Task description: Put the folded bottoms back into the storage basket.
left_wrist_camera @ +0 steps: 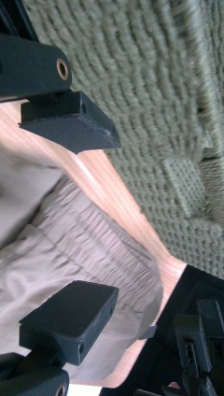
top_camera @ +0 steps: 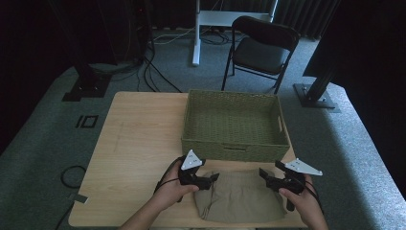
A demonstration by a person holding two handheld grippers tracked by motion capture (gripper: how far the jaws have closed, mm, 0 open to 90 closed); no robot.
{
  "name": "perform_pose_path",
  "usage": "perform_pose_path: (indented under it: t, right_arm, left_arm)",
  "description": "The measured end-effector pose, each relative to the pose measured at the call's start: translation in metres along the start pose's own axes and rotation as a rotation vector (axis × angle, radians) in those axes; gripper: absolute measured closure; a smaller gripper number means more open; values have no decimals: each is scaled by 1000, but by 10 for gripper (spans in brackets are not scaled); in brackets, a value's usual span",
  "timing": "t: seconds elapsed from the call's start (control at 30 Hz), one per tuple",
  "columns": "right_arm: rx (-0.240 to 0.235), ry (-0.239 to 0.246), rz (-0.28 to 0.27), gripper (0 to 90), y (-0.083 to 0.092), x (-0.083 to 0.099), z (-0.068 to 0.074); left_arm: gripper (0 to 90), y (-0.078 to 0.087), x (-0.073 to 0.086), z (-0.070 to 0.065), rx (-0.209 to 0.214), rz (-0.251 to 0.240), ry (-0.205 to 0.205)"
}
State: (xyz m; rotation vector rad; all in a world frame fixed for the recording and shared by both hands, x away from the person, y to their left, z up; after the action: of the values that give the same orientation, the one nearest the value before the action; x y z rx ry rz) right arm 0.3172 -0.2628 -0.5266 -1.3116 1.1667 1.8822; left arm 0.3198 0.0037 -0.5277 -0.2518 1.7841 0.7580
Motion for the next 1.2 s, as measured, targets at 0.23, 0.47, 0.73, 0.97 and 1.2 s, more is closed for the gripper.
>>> perform_pose_path:
  t: [0.23, 0.47, 0.73, 0.97, 1.2]
  right_arm:
    - [29, 16, 56, 197, 4, 23, 0]
    - [40, 1, 102, 189, 10, 42, -2]
    - [47, -1, 168, 184, 11, 65, -2]
    - [46, 6, 207, 184, 8, 75, 1]
    - [40, 10, 233, 184, 4, 82, 4]
  left_arm:
    - [227, 2, 17, -1, -13, 48, 8]
    - [208, 0, 31, -5, -14, 99, 15]
    - [204, 0, 45, -5, -23, 134, 57]
    - [200, -7, 56, -8, -30, 171, 53]
    - [180, -19, 61, -13, -22, 175, 63]
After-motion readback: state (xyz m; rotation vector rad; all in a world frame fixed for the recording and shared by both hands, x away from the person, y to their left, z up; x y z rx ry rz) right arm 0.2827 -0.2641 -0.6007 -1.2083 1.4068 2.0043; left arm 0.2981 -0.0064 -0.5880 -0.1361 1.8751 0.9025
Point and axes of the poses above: each handheld gripper's, and its own axes: y roughly backward along the jaws, x roughly out of its underside, z roughly to its left, the point moved 7 cm from there along -y, roughly forward along the jaws, and after that the axes turned 10 degrees about -z, right-handed, at the moved point
